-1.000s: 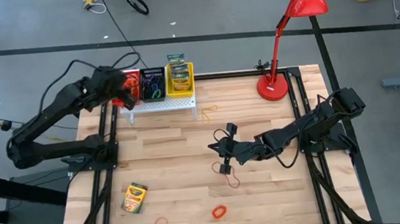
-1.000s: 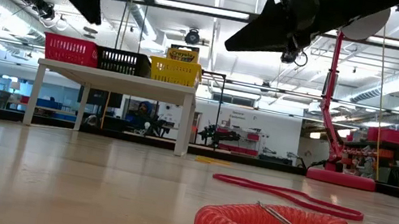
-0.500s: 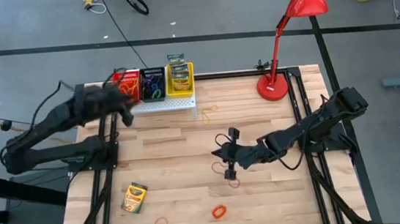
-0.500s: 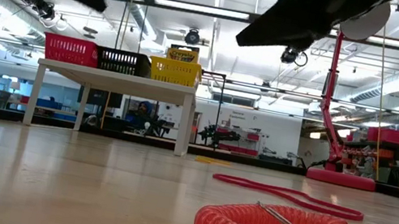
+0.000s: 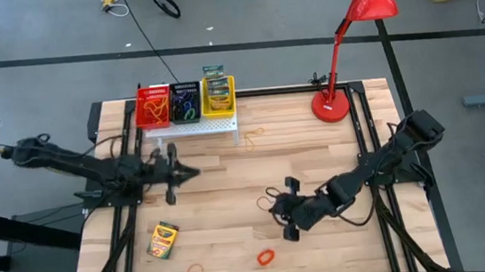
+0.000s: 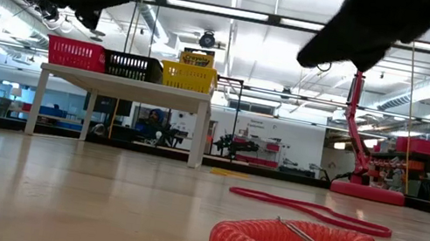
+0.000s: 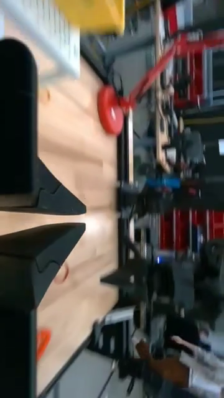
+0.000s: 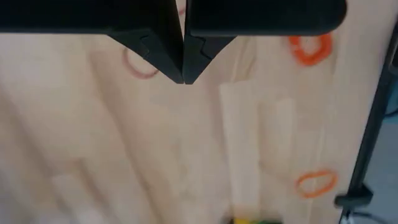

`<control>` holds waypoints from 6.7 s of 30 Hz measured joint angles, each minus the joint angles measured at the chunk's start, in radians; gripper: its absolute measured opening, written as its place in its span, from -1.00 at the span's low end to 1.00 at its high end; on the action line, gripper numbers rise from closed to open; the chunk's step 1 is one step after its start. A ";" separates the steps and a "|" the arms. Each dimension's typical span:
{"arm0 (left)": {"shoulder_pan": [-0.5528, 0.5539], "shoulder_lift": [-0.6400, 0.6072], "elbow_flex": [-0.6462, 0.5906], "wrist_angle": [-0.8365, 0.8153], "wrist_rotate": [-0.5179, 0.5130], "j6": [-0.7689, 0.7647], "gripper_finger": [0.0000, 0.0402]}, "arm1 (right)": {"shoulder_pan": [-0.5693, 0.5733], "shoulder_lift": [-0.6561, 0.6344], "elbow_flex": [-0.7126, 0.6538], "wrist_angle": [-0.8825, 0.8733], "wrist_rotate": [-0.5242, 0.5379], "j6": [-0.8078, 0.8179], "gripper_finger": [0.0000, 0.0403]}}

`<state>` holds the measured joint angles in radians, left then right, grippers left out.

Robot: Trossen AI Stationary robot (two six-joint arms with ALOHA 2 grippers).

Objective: Pick & Place Office Desk Supplies
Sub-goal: Put the orange spring keychain into the black bin on the shelf, then put the orange rubber band into the red bin on the shelf

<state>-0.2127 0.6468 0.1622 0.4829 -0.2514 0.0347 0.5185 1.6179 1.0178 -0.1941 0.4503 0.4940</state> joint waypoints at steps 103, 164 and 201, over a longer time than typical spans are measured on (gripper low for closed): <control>-0.041 0.167 0.319 -0.140 -0.808 0.054 -0.92 | 0.025 0.220 0.325 -0.338 0.686 0.005 -0.83; -0.231 0.720 0.718 -0.787 0.069 -0.358 -0.97 | -0.117 -0.223 -0.657 0.942 0.192 -0.327 -0.98; -0.621 1.260 1.018 -1.128 0.217 -1.038 -0.87 | -0.118 -0.231 -0.698 0.992 0.201 -0.335 -0.98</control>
<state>-0.8335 1.9064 1.1797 -0.6453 -0.0341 -1.0034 0.4007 1.3869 0.3202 0.7975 0.6512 0.1589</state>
